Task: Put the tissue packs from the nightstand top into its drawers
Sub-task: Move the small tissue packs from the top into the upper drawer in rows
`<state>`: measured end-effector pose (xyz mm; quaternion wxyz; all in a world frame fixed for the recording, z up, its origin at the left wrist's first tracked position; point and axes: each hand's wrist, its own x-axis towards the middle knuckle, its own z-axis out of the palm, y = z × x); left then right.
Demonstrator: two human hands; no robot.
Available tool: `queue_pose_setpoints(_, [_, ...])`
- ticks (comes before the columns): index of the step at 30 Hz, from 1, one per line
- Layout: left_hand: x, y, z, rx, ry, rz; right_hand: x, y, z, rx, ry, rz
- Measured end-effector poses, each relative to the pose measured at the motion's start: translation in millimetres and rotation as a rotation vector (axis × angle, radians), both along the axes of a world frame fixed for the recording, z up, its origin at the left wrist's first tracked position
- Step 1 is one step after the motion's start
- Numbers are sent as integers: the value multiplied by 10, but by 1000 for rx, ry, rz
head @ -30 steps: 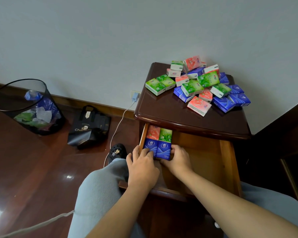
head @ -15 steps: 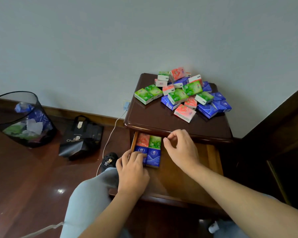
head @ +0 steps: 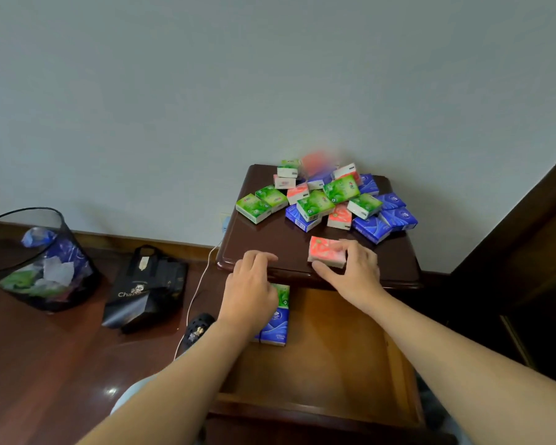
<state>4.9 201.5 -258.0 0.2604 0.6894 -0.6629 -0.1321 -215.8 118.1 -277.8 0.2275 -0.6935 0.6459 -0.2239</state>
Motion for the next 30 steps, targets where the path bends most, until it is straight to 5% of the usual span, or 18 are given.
queue_pose_setpoints(8, [38, -784, 10, -54, -102, 109, -16, -82, 121, 228, -141, -81])
queue_pose_setpoints(17, [59, -1287, -408, 17, -262, 255, 26, -109, 9, 82, 65, 22])
queue_pose_setpoints(25, [37, -1290, -375, -103, -176, 321, 33, -132, -41, 66, 135, 62])
queue_pose_setpoints(30, [108, -1247, -370, -194, -84, 261, 31, -100, 2, 124, 6, 15])
